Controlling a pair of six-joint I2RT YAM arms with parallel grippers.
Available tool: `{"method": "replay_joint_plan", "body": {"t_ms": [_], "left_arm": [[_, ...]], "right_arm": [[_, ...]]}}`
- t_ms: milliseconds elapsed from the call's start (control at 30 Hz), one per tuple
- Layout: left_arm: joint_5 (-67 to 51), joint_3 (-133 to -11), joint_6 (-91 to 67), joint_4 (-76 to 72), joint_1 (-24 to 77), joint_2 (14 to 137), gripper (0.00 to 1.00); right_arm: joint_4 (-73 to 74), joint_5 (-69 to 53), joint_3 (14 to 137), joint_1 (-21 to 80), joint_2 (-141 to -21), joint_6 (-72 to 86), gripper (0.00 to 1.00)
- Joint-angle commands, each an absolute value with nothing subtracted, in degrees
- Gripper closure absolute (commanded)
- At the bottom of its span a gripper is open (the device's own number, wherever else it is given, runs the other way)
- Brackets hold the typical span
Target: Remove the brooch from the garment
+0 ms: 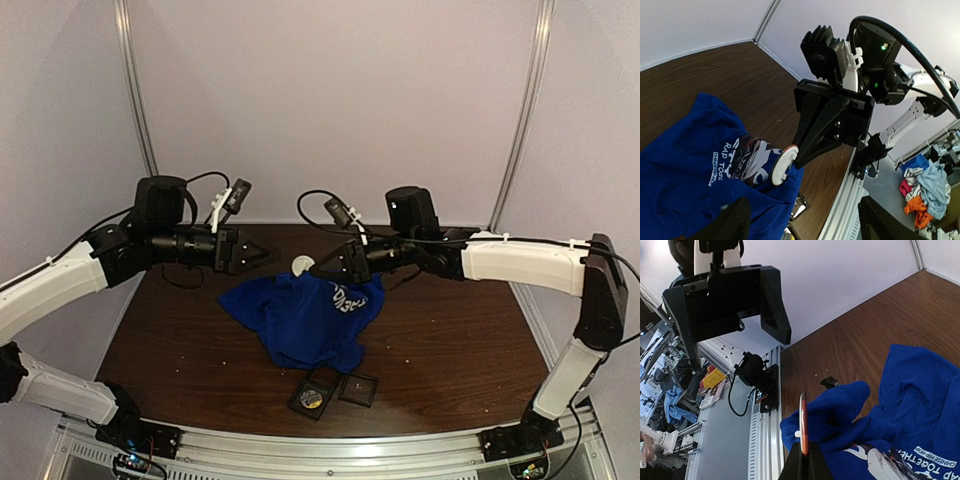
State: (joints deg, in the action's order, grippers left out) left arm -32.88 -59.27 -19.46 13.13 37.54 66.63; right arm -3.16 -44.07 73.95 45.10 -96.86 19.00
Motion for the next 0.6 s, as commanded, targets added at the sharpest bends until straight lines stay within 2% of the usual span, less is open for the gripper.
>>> {"method": "replay_joint_plan", "body": {"t_ms": [0, 133, 267, 567], "left_arm": [[-40.4, -64.2, -11.1, 27.3, 37.6, 70.7, 0.33], [-43.9, -64.7, -11.1, 26.5, 37.6, 73.3, 0.42], [-44.1, -64.9, -11.9, 25.7, 37.9, 74.9, 0.46], [-48.9, -65.9, -14.4, 22.0, 39.0, 77.5, 0.47]], "right_arm": [[5.2, -54.3, 75.8, 45.0, -95.3, 14.0, 1.0], [2.9, -59.4, 75.4, 45.1, -95.8, 15.9, 1.0], [1.8, -60.1, 74.7, 45.0, -96.2, 16.8, 1.0], [2.2, -60.8, 75.1, 45.1, -97.3, 16.9, 1.0]]}}
